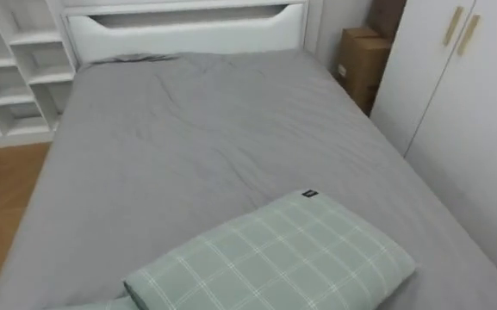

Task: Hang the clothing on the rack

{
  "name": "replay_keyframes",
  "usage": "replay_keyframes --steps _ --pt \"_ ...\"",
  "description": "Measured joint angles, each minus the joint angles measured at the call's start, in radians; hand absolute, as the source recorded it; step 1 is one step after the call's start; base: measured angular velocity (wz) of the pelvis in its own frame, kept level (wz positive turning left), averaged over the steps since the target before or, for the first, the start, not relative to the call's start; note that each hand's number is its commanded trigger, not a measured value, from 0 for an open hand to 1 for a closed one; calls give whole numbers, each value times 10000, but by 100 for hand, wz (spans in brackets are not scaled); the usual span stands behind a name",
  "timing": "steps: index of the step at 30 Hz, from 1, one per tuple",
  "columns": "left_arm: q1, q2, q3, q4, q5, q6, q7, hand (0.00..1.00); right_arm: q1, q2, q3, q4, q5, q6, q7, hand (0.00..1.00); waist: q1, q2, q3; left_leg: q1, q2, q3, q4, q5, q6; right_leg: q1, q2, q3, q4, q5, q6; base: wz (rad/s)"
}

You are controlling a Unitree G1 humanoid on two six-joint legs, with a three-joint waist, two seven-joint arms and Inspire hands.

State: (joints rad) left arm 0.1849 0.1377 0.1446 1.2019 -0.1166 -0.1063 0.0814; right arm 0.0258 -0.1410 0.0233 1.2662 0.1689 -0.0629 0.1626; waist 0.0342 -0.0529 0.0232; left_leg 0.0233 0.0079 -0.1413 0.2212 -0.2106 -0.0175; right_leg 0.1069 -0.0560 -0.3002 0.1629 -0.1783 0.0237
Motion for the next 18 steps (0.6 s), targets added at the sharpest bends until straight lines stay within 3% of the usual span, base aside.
replay_keyframes --steps 3,7,10,11,15,18 --pt "-1 53 -12 -50 44 191 65 0 241 2 -22 226 43 200 -192 0 -83 -71 -20 -426 -68 48 402 -58 19 159 -9 -331 -129 -3 7 74" --pt "58 -161 174 -11 342 428 61 0 313 -20 -470 509 20 308 -218 0 -30 221 -60 -707 -64 64 888 -210 -11 358 71 -296 -133 -93 104 41" --pt "77 -200 80 -3 341 544 58 0 300 -32 -471 531 10 306 -216 0 -31 352 -108 -804 -65 18 1045 -245 -55 376 98 -348 -138 -248 -24 11" --pt "81 -215 70 -3 341 570 49 0 317 -38 -472 526 1 310 -251 0 -41 371 -128 -812 -62 79 1096 -237 -82 400 100 -345 -153 -417 -132 21" --pt "84 -276 77 -27 339 623 27 0 506 -66 -756 595 253 320 -356 0 -185 447 -234 -735 108 662 1241 -164 -183 477 69 -624 -92 -570 -167 21" --pt "107 -271 81 -27 336 624 15 0 501 -46 -849 612 231 331 -360 0 -230 472 -216 -640 136 838 1200 -145 -195 556 65 -582 -104 -567 -173 -2"
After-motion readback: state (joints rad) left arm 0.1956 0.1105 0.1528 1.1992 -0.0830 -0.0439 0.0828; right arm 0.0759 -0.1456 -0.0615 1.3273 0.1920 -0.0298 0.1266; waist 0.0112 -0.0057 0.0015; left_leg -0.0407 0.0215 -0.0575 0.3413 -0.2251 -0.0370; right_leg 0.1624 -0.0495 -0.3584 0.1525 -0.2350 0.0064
